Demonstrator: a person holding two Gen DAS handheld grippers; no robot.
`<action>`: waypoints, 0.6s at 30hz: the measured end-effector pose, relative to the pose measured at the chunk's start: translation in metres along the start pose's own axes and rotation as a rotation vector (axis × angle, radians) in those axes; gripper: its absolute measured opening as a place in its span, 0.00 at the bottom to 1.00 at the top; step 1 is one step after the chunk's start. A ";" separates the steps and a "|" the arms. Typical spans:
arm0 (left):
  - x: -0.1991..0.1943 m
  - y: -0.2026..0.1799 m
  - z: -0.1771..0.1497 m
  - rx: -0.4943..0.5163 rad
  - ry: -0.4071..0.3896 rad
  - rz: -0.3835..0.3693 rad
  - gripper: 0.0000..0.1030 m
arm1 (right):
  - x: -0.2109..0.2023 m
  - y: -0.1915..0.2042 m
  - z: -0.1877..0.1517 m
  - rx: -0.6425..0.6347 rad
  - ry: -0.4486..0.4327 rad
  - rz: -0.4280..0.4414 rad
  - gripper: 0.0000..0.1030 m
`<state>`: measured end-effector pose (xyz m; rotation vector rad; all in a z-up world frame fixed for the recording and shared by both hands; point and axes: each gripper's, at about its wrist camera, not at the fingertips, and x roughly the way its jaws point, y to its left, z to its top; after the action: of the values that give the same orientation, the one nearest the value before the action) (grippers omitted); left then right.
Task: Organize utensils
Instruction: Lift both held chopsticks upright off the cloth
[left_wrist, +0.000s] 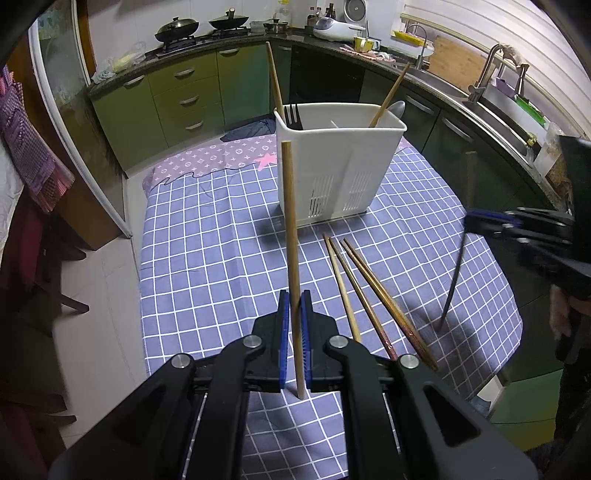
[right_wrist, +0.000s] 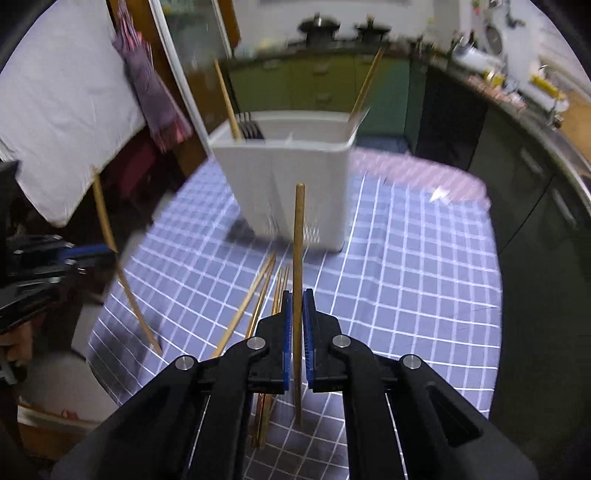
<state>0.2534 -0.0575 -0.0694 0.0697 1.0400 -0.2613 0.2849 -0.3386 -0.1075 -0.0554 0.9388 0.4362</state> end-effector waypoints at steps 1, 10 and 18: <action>-0.001 0.000 -0.001 0.000 -0.002 0.002 0.06 | -0.009 -0.005 -0.004 0.002 -0.012 -0.001 0.06; -0.008 -0.006 -0.005 0.017 -0.013 0.011 0.06 | -0.047 -0.012 -0.036 0.022 -0.113 0.008 0.06; -0.014 -0.010 -0.010 0.029 -0.023 0.001 0.06 | -0.056 -0.015 -0.047 0.029 -0.127 0.012 0.06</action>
<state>0.2359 -0.0626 -0.0616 0.0933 1.0131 -0.2754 0.2257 -0.3825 -0.0934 0.0040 0.8203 0.4323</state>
